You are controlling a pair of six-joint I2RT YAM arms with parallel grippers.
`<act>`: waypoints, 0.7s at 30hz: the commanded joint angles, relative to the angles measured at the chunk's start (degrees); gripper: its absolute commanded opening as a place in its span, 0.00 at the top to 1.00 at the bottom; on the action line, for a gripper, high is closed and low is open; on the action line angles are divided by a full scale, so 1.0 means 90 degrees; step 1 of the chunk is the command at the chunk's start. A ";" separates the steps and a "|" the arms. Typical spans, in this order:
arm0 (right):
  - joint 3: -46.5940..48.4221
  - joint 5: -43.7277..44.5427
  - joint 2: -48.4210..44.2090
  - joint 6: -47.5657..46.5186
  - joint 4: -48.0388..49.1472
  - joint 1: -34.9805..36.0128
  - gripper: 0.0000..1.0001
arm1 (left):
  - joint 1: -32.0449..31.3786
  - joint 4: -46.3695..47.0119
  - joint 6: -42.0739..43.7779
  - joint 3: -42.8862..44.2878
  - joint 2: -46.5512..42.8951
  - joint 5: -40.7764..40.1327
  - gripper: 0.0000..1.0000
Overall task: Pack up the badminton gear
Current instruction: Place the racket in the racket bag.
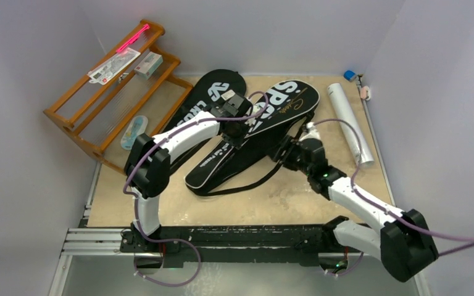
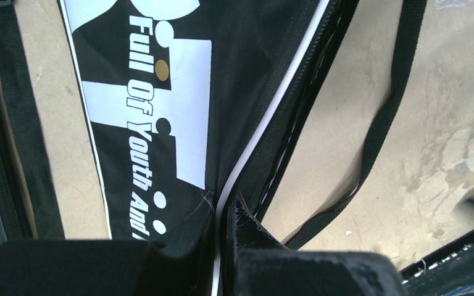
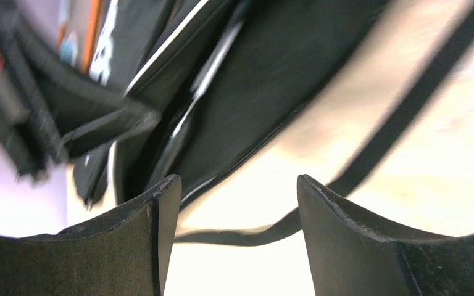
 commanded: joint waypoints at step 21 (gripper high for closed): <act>0.3335 0.0104 0.3794 -0.0326 -0.0157 -0.3938 0.15 | -0.0401 -0.0181 0.0539 0.0225 0.0302 -0.1215 1.00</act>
